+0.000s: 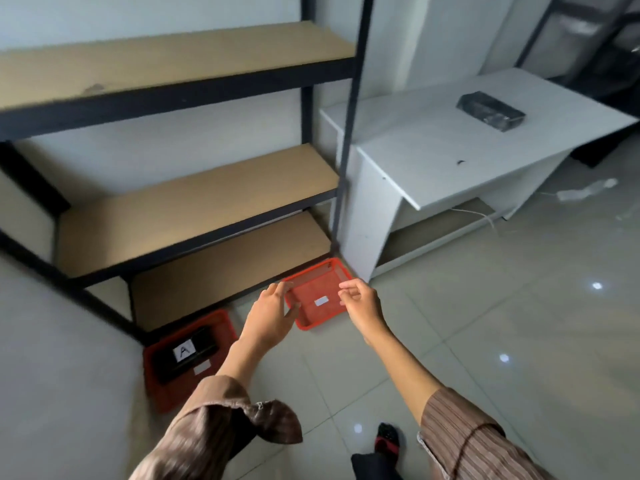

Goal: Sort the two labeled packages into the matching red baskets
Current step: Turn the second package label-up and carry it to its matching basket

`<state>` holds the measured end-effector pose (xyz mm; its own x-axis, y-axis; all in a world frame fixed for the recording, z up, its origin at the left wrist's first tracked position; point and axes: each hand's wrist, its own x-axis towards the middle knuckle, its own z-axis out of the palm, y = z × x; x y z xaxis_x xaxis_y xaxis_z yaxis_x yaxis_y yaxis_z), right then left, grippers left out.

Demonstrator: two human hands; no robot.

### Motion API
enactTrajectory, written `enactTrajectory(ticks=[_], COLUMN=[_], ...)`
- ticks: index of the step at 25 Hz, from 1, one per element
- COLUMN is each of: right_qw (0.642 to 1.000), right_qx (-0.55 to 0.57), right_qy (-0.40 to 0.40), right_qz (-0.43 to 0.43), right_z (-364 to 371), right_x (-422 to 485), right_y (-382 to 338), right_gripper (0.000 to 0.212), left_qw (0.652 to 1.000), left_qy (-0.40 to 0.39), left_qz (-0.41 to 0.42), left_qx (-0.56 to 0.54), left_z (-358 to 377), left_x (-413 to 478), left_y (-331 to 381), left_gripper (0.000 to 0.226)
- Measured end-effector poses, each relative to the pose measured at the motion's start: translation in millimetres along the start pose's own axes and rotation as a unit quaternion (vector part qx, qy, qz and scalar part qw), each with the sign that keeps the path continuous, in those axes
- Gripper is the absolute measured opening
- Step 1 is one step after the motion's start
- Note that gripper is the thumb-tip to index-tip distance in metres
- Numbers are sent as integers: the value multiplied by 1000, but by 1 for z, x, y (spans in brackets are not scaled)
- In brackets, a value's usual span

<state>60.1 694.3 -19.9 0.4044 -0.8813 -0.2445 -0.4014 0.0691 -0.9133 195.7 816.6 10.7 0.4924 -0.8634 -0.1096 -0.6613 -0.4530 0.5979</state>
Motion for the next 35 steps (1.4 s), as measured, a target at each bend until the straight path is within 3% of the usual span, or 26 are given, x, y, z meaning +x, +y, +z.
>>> enactTrajectory(ticks=[10, 16, 26, 35], right_qw=[996, 991, 982, 987], right_qx=[-7, -20, -51, -104], right_qy=[83, 131, 182, 122], right_qz=[18, 19, 14, -16], right_z=[-239, -347, -466, -525], right_x=[83, 132, 273, 450], right_y=[36, 43, 44, 15], right_gripper=[12, 17, 22, 18], left_qw=[996, 989, 981, 989], left_qy=[-40, -79, -93, -76], left_qz=[74, 121, 170, 129], left_qx=[-12, 4, 7, -6], left_z=[109, 162, 231, 255], left_x=[113, 177, 332, 498], left_y=[214, 308, 413, 471], left_gripper=[45, 47, 49, 48])
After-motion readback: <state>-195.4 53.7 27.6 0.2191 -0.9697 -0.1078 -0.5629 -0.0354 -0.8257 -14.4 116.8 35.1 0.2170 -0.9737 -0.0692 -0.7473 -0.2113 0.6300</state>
